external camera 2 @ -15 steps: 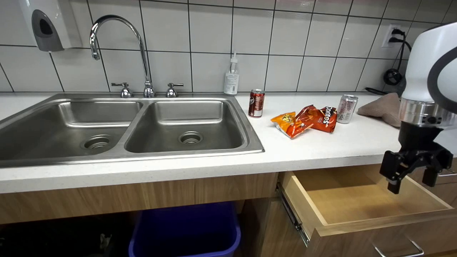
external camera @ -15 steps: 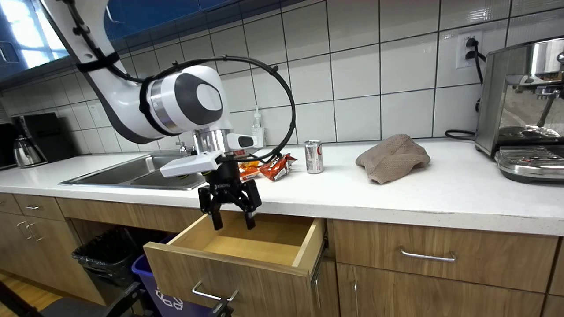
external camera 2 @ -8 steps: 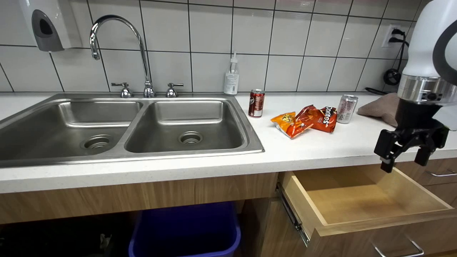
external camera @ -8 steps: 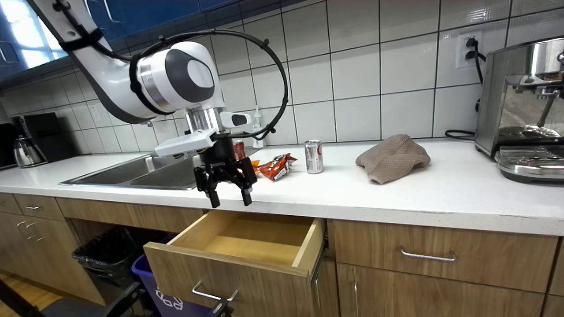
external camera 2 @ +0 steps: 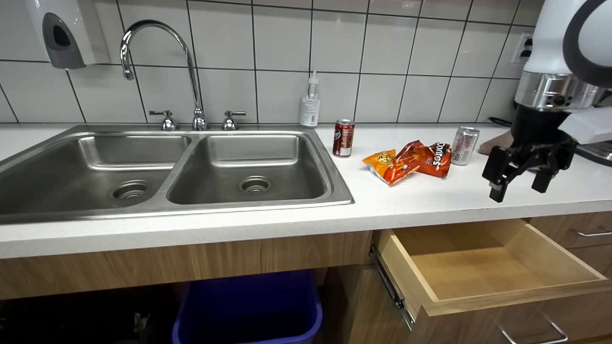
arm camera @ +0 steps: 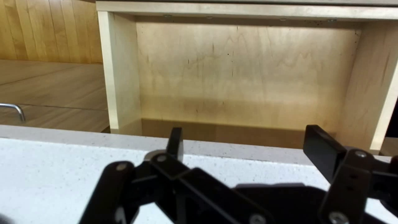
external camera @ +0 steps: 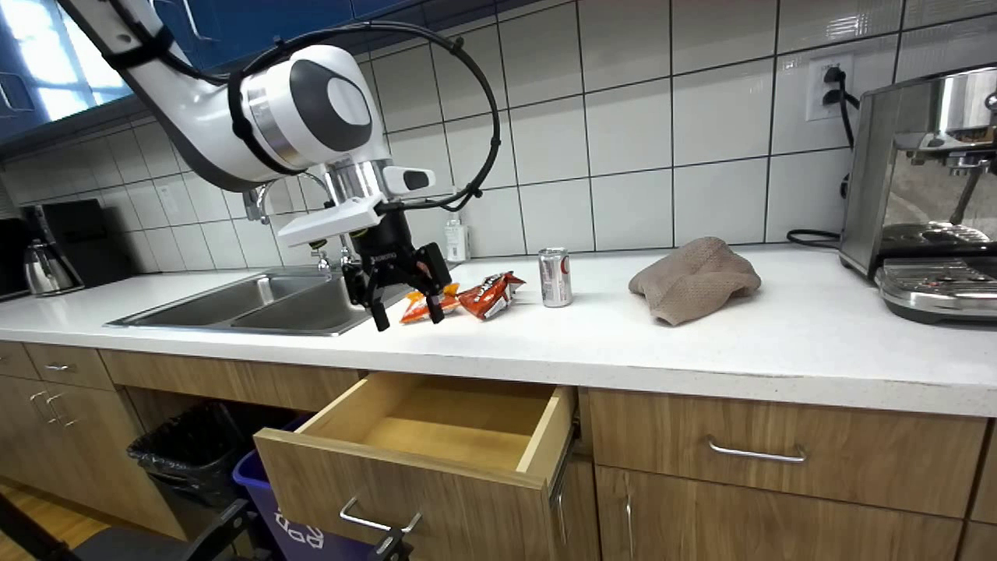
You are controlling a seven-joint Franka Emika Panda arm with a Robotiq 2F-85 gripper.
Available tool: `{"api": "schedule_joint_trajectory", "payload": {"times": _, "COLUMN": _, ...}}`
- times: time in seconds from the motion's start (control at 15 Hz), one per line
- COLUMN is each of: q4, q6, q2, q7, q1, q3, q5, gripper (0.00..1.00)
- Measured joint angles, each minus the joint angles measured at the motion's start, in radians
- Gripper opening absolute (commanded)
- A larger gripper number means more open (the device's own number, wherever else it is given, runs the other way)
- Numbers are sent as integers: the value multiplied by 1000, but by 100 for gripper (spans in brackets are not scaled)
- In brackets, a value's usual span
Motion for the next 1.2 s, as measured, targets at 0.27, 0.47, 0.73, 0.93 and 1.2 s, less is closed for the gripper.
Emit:
{"api": "schedule_joint_trajectory", "payload": {"times": 0.27, "q4": 46, "q6": -13, "q2": 3, "q7": -20, "q1": 0, "q3": 17, "q5": 0, "gripper": 100}}
{"api": "schedule_joint_trajectory", "payload": {"times": 0.47, "q4": 71, "q6": -19, "q2": 11, "q7": -37, "q1": 0, "q3": 26, "q5": -1, "gripper": 100}}
{"api": "schedule_joint_trajectory", "payload": {"times": 0.73, "q4": 67, "q6": -18, "q2": 14, "q7": -37, "q1": 0, "q3": 26, "q5": -1, "gripper": 100}}
{"api": "schedule_joint_trajectory", "payload": {"times": 0.93, "q4": 67, "q6": -18, "q2": 14, "q7": -37, "q1": 0, "q3": 26, "q5": -1, "gripper": 100}}
{"api": "schedule_joint_trajectory", "payload": {"times": 1.2, "q4": 67, "q6": -18, "q2": 15, "q7": -37, "q1": 0, "q3": 27, "q5": -1, "gripper": 100}}
